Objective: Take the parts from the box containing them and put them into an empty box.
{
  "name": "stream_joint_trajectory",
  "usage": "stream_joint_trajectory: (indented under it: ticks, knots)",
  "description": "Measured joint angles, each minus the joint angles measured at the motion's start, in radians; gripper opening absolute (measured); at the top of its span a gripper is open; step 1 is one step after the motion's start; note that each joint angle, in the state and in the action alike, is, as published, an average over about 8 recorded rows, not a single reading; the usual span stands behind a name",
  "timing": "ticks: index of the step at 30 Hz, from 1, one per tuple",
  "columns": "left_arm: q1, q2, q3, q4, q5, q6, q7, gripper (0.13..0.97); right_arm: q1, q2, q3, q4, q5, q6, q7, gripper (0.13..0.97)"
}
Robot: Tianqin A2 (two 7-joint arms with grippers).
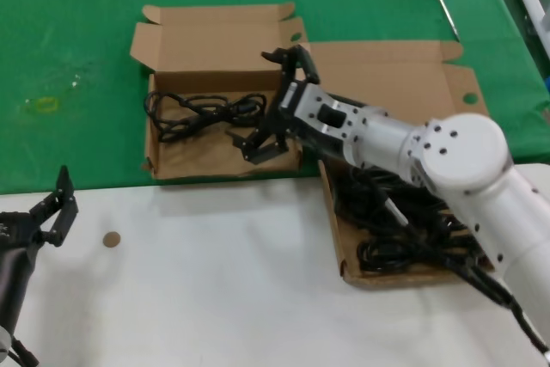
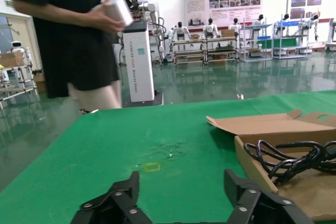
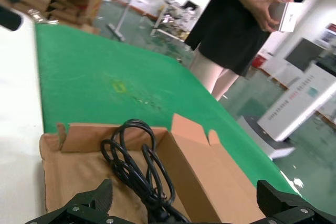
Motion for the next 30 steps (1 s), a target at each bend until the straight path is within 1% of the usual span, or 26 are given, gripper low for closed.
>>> stream_joint_trajectory:
  ticks: [6,10,18,19,27,30]
  knots:
    - [0.000,0.000,0.000,0.000,0.000,0.000,0.000,0.641,-0.088,0.010,0.043,0.069,0.040,0.058,0.024,0.966]
    - [0.000,0.000,0.000,0.000,0.000,0.000,0.000,0.641,-0.148,0.017,0.073,0.116,0.067,0.096,0.041,0.966]
    - [0.000,0.000,0.000,0.000,0.000,0.000,0.000,0.821,-0.267,0.030,0.131,0.210,0.121,0.173,0.073,0.966]
    - [0.000,0.000,0.000,0.000,0.000,0.000,0.000,0.821,-0.283,0.032,0.138,0.221,0.128,0.183,0.077,0.966]
    - [0.000,0.000,0.000,0.000,0.000,0.000,0.000,0.930,-0.403,0.046,0.197,0.316,0.182,0.260,0.110,0.966]
    - [0.000,0.000,0.000,0.000,0.000,0.000,0.000,0.930,-0.447,0.051,0.219,0.350,0.202,0.289,0.122,0.966]
